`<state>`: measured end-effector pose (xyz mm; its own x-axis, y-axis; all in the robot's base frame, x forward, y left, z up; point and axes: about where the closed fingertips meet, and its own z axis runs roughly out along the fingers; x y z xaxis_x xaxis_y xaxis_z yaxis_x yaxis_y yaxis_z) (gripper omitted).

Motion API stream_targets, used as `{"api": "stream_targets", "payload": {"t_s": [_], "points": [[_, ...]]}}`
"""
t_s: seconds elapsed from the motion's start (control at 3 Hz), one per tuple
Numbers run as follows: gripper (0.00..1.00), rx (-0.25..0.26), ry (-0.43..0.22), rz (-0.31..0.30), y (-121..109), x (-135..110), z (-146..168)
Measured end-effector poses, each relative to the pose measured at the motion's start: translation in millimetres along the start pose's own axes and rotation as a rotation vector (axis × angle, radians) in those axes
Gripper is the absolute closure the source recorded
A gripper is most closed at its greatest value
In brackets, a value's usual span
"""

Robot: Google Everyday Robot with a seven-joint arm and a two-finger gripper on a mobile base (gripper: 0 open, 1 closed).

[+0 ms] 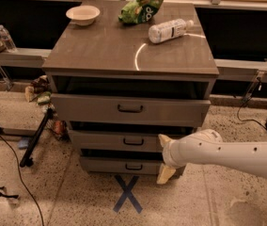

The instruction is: Open middle drawer

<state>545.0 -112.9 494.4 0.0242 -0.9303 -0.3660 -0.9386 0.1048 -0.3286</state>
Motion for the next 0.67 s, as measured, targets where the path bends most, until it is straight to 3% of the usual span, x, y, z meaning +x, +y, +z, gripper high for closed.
{"api": "stream_targets", "payload": {"t_s": [0.67], "points": [[0.0,0.039,0.01,-0.015,-37,18,34]]}}
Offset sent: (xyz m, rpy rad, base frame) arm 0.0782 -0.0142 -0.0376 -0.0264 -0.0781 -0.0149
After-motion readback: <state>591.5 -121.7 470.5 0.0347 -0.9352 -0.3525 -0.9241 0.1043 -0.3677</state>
